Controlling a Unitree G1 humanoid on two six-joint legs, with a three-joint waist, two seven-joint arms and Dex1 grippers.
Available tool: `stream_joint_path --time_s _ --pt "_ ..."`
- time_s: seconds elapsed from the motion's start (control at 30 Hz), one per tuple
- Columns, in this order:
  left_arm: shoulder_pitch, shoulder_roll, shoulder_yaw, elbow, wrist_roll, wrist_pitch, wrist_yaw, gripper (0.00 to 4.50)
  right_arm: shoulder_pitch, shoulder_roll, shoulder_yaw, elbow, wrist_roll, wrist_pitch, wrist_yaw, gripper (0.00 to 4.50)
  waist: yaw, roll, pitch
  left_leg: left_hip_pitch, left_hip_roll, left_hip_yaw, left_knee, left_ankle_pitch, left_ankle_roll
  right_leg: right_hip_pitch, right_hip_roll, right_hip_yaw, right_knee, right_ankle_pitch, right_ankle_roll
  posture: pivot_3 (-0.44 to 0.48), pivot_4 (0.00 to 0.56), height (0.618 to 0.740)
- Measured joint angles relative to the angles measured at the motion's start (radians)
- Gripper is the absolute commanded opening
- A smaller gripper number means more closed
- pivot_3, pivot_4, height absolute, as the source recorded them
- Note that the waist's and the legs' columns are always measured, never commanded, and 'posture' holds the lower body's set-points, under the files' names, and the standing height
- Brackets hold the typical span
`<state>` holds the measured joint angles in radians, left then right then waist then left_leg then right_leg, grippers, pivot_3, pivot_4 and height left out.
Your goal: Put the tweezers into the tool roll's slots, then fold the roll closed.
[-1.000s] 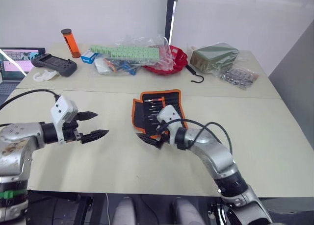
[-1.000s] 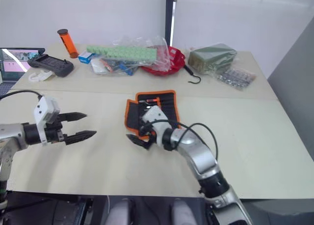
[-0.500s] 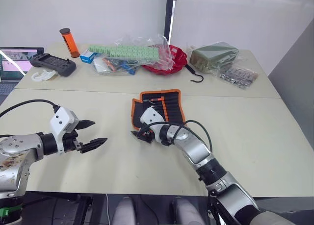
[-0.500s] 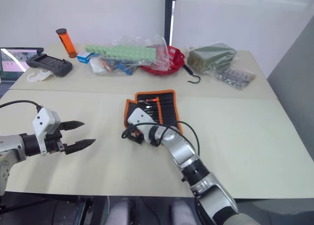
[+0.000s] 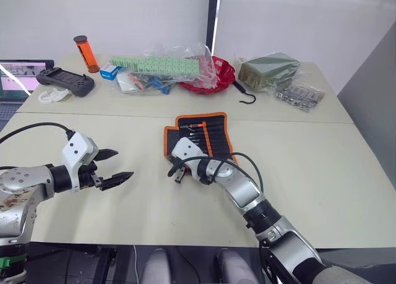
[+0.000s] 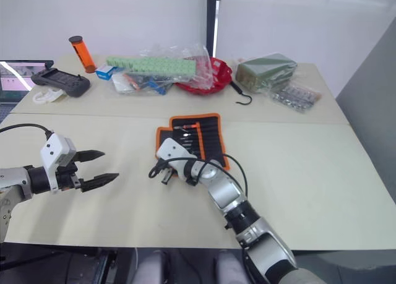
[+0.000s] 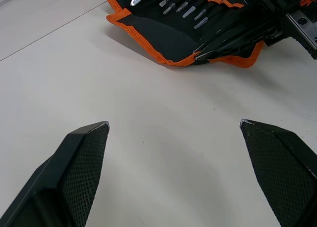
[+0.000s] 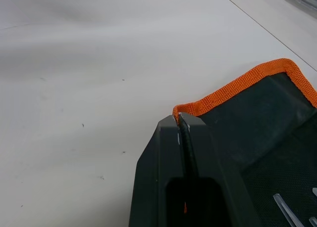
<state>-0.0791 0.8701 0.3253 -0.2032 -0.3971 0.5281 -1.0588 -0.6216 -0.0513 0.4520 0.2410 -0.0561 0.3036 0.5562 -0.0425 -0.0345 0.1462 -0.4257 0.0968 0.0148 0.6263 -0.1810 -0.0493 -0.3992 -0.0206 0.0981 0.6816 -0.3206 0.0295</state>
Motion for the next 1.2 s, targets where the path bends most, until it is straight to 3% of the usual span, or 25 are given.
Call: stream_joint_path --time_s 0.23,0.47,0.8,1.03,1.2 --pt "-0.032 0.009 -0.054 0.071 0.041 -0.067 -0.002 4.5 -0.054 -0.004 0.014 0.073 -0.017 -0.122 0.08 0.04 0.0 0.0 0.0 -0.001 0.0 0.0 0.0 0.0 0.0 -0.002 0.0 0.0 0.001 0.0 0.0 0.0 0.15 0.737" --pt "-0.13 0.033 -0.153 0.191 0.082 -0.15 -0.048 4.5 0.015 -0.064 0.03 -0.006 0.024 -0.209 0.258 0.04 0.001 0.0 0.0 -0.004 0.0 0.0 0.0 0.0 0.0 -0.004 0.0 0.0 0.002 0.0 0.0 0.0 0.15 0.737" --pt "-0.294 0.02 -0.294 0.318 0.085 -0.193 -0.158 4.5 0.088 -0.336 0.009 -0.134 0.045 -0.31 0.474 0.04 0.015 0.0 0.0 -0.004 0.0 0.0 0.001 0.0 0.0 -0.004 0.0 0.0 0.002 0.0 0.0 0.0 0.15 0.737" --pt "-0.381 -0.031 -0.378 0.351 0.097 -0.249 -0.239 4.5 0.101 -0.468 -0.049 -0.229 0.076 -0.323 0.544 0.04 0.028 0.0 0.0 -0.004 0.0 0.001 0.003 0.0 0.0 -0.003 0.0 0.0 0.001 0.0 0.0 0.0 0.15 0.737" --pt "-0.417 -0.07 -0.467 0.377 0.146 -0.335 -0.295 4.5 0.156 -0.496 -0.075 -0.277 0.083 -0.278 0.549 0.04 0.033 0.0 0.0 -0.005 0.0 0.001 0.004 0.0 0.0 -0.003 0.001 0.0 0.002 0.0 0.0 0.0 0.15 0.737"
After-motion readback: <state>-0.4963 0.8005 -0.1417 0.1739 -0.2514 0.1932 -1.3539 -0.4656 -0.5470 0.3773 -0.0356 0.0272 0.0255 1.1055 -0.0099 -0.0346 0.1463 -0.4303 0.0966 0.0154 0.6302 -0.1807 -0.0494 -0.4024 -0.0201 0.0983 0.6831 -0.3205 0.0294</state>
